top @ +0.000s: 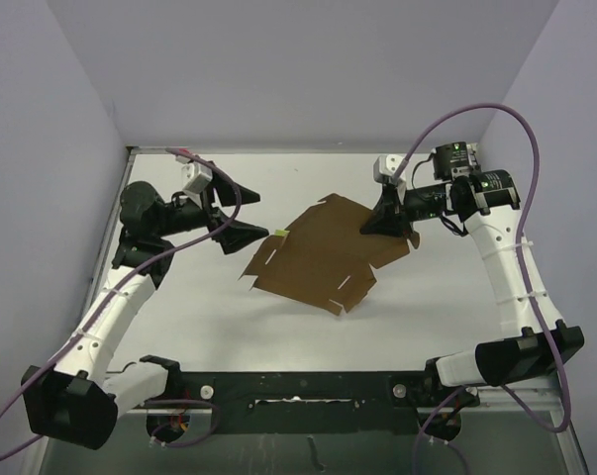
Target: Fold the paper box
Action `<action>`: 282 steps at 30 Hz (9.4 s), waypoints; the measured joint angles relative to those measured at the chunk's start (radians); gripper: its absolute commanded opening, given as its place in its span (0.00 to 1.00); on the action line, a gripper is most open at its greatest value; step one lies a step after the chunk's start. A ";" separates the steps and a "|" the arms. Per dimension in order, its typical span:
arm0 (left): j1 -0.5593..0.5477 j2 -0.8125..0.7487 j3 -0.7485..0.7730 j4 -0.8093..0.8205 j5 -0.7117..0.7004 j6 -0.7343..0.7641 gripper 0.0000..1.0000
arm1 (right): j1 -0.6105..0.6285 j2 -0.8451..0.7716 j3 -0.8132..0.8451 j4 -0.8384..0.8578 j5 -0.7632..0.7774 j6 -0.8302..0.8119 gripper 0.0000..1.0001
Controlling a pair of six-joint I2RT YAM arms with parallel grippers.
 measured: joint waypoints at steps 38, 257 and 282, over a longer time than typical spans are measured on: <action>-0.150 0.244 0.112 -0.106 -0.148 0.018 0.00 | -0.158 0.015 -0.065 0.143 -0.132 0.126 0.81; -0.095 0.278 -0.291 0.270 -0.439 -0.044 0.66 | -0.323 0.159 -0.131 0.202 -0.069 0.236 0.00; -0.161 0.385 -0.404 0.283 -0.557 -0.068 0.62 | -0.297 0.211 -0.126 0.167 -0.072 0.173 0.00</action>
